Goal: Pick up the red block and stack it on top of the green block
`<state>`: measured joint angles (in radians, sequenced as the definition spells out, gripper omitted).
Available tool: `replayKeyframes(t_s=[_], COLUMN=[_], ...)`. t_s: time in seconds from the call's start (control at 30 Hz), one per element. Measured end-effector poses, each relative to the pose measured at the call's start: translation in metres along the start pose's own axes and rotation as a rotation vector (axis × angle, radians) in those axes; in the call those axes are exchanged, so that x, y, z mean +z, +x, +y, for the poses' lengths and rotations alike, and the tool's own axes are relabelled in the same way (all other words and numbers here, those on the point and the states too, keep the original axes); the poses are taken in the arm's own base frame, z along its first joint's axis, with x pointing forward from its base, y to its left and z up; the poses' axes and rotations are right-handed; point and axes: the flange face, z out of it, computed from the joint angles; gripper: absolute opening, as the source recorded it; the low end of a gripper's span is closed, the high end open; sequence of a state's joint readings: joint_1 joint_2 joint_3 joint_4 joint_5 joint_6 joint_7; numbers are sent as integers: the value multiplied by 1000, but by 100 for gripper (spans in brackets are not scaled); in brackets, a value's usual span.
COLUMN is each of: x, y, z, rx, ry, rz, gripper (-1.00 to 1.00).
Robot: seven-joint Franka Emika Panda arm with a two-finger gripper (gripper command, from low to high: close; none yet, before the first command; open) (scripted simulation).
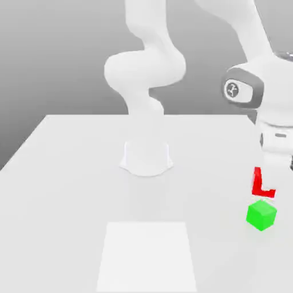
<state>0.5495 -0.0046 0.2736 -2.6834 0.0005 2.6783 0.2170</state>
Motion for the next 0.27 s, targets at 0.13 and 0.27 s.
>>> replayKeyframes(t_s=[0.13,0.27], x=[40,49], y=[2,1], z=[5,5], rx=[8,7], ry=[-1,0], rz=[1,0], gripper=[-100,100])
